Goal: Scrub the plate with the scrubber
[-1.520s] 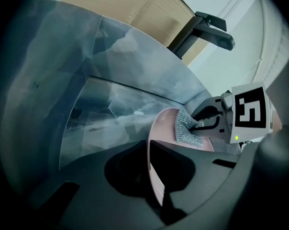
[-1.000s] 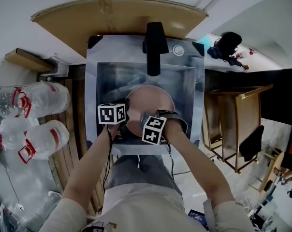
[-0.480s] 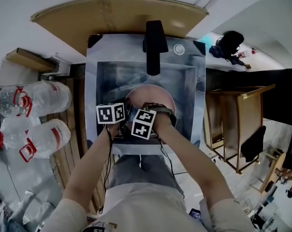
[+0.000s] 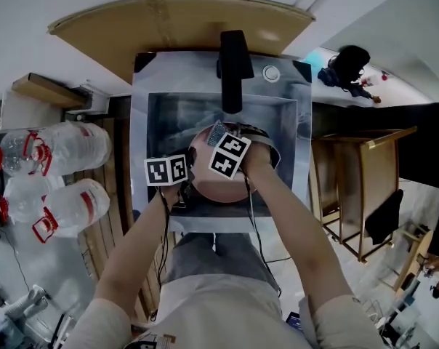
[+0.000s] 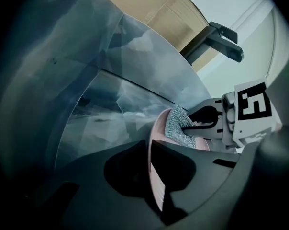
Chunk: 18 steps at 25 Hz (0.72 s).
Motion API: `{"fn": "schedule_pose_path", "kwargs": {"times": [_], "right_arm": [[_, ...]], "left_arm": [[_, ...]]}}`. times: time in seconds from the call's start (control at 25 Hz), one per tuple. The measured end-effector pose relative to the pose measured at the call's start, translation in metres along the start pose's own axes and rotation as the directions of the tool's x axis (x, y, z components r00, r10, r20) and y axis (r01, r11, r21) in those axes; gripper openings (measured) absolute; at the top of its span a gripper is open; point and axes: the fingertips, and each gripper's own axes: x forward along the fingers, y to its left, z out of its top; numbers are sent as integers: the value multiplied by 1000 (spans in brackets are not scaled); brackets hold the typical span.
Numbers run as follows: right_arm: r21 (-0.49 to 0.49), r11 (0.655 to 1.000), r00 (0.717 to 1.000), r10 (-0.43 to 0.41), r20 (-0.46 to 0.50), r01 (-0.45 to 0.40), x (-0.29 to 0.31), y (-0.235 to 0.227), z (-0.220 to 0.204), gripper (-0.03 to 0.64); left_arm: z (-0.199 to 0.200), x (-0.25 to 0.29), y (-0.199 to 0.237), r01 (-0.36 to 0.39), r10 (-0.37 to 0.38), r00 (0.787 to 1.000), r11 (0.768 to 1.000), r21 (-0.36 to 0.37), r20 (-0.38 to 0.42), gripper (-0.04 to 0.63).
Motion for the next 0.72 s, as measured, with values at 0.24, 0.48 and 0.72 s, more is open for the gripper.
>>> {"fn": "schedule_pose_path", "kwargs": {"times": [0.24,0.48,0.72], "right_arm": [[-15,999,994,36,-100,-38,-6,14,-42,117],[-136,973,973,165,-163,-188,-25,94,-61,117],[-168,960,971,233,49,-222,-30,135,-15,126]], "left_arm": [[1,1,2,-2,2,1000,1000,17,-5,40],[0,2,0,0,0,1000,1000,16,-7,40],[1,3,-2,-12,12,1000,1000,15,12,46]]}}
